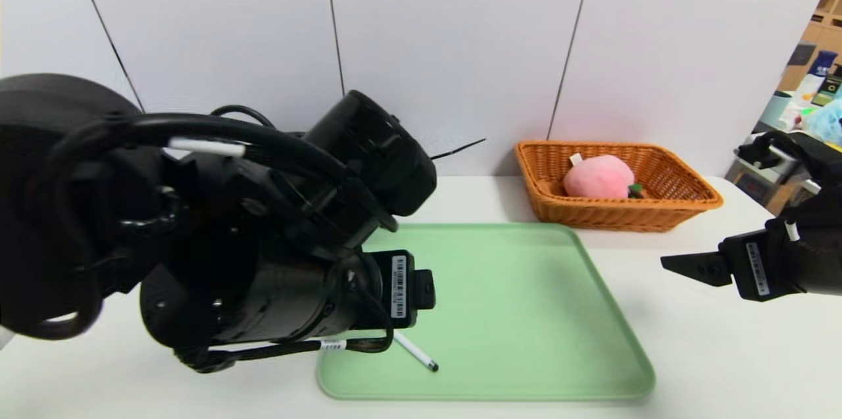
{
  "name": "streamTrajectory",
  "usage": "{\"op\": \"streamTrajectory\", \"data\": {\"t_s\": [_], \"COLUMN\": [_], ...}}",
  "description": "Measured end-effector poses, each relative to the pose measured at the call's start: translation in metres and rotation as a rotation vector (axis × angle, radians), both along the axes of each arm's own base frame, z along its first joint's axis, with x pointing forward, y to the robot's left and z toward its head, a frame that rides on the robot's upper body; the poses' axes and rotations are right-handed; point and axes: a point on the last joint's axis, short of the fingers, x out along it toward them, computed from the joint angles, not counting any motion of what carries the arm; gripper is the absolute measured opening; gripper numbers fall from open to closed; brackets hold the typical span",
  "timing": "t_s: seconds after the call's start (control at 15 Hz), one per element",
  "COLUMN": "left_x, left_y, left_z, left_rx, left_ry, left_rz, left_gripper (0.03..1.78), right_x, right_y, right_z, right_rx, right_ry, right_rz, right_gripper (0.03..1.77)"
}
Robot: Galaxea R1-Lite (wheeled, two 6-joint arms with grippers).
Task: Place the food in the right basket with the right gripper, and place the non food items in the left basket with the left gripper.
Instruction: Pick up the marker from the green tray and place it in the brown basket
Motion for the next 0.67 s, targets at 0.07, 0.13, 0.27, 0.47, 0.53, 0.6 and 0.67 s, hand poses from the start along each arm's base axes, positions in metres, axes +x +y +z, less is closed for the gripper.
{"op": "streamTrajectory", "data": {"t_s": [0.07,0.13,0.27,0.47,0.53,0.6,0.67], "left_x": [0.003,0.006,0.014,0.026,0.029,0.033,0.037], "left_y": [-0.004,-0.007,-0.013,-0.023,-0.025,-0.027,-0.029], "left_z": [-0.004,-0.007,-0.014,-0.020,-0.021,-0.021,-0.023], "left_rx": [0.008,0.023,0.044,0.018,0.005,-0.014,-0.031], "left_ry": [0.035,0.059,0.104,0.181,0.218,0.262,0.301], "left_rz": [0.032,0.050,0.097,0.172,0.190,0.212,0.237], "left_gripper": [1.69,1.69,1.69,1.69,1.69,1.69,1.69], "right_x": [-0.002,-0.004,-0.006,-0.009,-0.010,-0.011,-0.013], "right_y": [-0.001,-0.002,-0.002,-0.002,-0.003,-0.003,-0.003], "right_z": [0.001,0.002,0.002,0.000,-0.001,-0.001,-0.001], "right_rx": [0.000,0.001,0.001,-0.001,0.000,0.000,0.001], "right_ry": [-0.001,-0.005,-0.008,-0.001,-0.002,-0.001,-0.003], "right_rz": [-0.003,-0.004,-0.003,-0.001,0.000,0.000,0.001], "right_gripper": [1.70,1.70,1.70,1.70,1.70,1.70,1.70]}}
